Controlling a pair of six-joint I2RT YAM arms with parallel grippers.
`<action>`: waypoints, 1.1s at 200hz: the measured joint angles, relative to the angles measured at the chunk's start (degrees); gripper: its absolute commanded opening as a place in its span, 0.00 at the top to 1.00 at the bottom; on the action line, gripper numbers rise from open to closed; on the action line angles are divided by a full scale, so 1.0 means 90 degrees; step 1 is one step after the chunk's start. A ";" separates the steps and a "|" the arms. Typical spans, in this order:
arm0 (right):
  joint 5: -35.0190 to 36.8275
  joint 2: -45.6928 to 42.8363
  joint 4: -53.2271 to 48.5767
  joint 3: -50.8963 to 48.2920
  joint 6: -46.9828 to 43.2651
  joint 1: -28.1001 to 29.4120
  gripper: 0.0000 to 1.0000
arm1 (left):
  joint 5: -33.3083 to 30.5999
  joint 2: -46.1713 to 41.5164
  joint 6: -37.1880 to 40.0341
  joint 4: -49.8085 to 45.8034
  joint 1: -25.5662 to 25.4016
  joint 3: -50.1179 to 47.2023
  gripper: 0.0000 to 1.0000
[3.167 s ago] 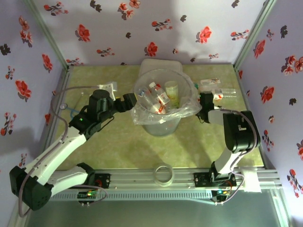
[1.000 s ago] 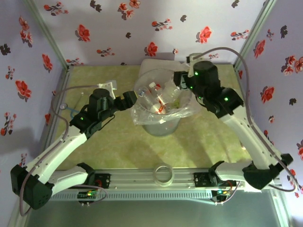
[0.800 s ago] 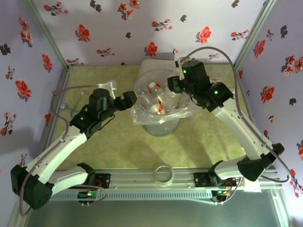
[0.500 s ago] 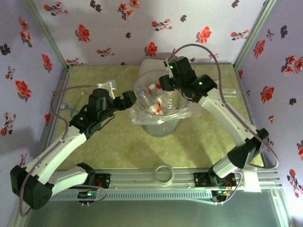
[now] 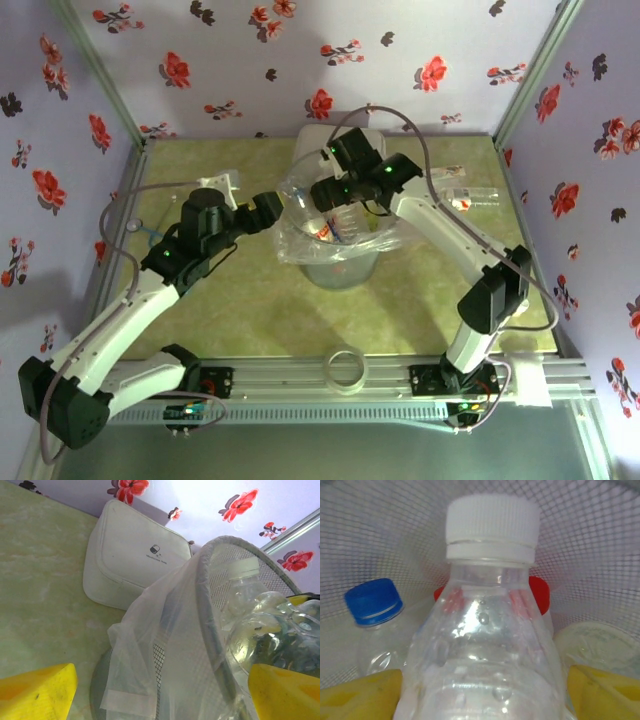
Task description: Put the plastic bottles in the bin
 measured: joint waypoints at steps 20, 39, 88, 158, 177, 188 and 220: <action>0.0017 -0.0260 -0.0126 0.0248 -0.0022 0.0010 0.11 | 0.0005 0.0000 0.0017 -0.0010 0.0000 -0.0015 0.11; 0.0143 -0.0651 -0.0138 0.0401 -0.0039 0.0007 0.12 | 0.0005 0.0000 0.0044 -0.0010 0.0012 -0.0015 0.11; 0.0335 -0.1413 -0.0136 0.0262 0.0012 -0.0253 0.25 | 0.0015 0.0005 0.0301 -0.0119 0.0102 0.0248 0.10; -0.0328 -0.1496 0.0318 -0.0573 0.0758 -0.0879 0.49 | 0.0046 0.1020 0.0818 0.0015 0.0136 0.1494 0.12; -0.0573 -0.1294 0.0495 -0.0583 0.0833 -0.0811 0.50 | 0.0119 0.1392 0.0879 0.0007 0.0117 0.1525 0.12; -0.0687 -0.1158 0.0619 -0.0605 0.0882 -0.0792 0.51 | 0.0134 0.1545 0.0884 0.0032 0.0102 0.1525 0.12; -0.0986 -0.0913 0.0916 -0.0889 0.0996 -0.0777 0.53 | 0.0134 0.1552 0.0882 0.0097 0.0029 0.1423 0.10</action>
